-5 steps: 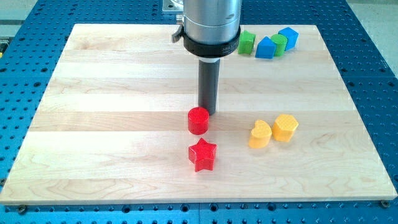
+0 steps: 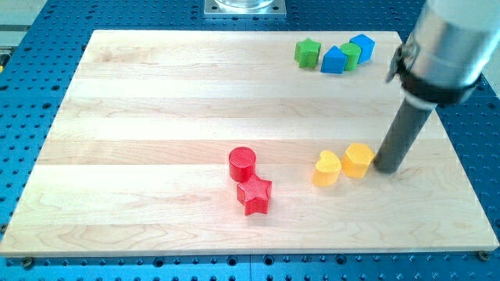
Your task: Place the yellow heart at the top of the red circle
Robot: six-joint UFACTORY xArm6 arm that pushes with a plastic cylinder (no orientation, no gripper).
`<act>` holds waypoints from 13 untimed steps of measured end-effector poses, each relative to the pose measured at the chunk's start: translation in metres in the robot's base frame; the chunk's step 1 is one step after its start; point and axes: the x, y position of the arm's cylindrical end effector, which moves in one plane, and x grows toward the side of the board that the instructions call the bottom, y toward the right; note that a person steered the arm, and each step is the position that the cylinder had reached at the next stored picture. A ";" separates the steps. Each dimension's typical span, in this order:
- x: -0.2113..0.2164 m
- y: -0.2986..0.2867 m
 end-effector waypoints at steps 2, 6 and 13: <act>-0.008 -0.083; -0.095 -0.110; -0.091 -0.002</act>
